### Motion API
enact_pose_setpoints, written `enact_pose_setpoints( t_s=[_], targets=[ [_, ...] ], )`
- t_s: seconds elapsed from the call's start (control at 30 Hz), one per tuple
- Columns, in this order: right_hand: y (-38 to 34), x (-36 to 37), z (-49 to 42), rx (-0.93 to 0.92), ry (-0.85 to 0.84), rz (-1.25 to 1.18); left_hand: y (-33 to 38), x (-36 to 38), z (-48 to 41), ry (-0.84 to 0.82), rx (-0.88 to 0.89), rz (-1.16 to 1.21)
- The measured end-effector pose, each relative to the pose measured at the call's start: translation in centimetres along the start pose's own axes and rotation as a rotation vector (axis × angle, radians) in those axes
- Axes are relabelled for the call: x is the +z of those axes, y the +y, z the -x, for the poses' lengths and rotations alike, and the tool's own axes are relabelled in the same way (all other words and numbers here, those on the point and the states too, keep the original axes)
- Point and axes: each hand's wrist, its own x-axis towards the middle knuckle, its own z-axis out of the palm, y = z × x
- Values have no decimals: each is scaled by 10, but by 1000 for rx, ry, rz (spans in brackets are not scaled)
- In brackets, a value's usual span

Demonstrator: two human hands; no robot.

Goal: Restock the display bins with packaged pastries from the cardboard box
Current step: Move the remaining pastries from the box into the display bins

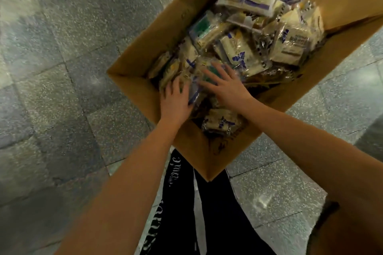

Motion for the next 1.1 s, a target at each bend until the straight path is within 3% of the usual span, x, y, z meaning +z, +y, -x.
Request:
enact_pose_setpoints(
  t_s=[0.1,0.27,0.47,0.6,0.83,1.1],
  targets=[
    [11,9,-14,-10,-60,94,1,10,-8,-11,-32,7],
    [21,18,-29,-64,8,245,3,13,-20,-19,-46,25],
    [22,15,-32,-23,-48,171,-4,3,-18,-54,-45,67],
    [28,19,-21,-40,11,219,-18,-14,-17,-131,-18,186],
    [24,23,-17,-139,-23,414,-28,-27,-5,-1,59,205],
    [10,22,-11,-132,-13,303,-31,-42,-9,-79,-99,1079]
  ],
)
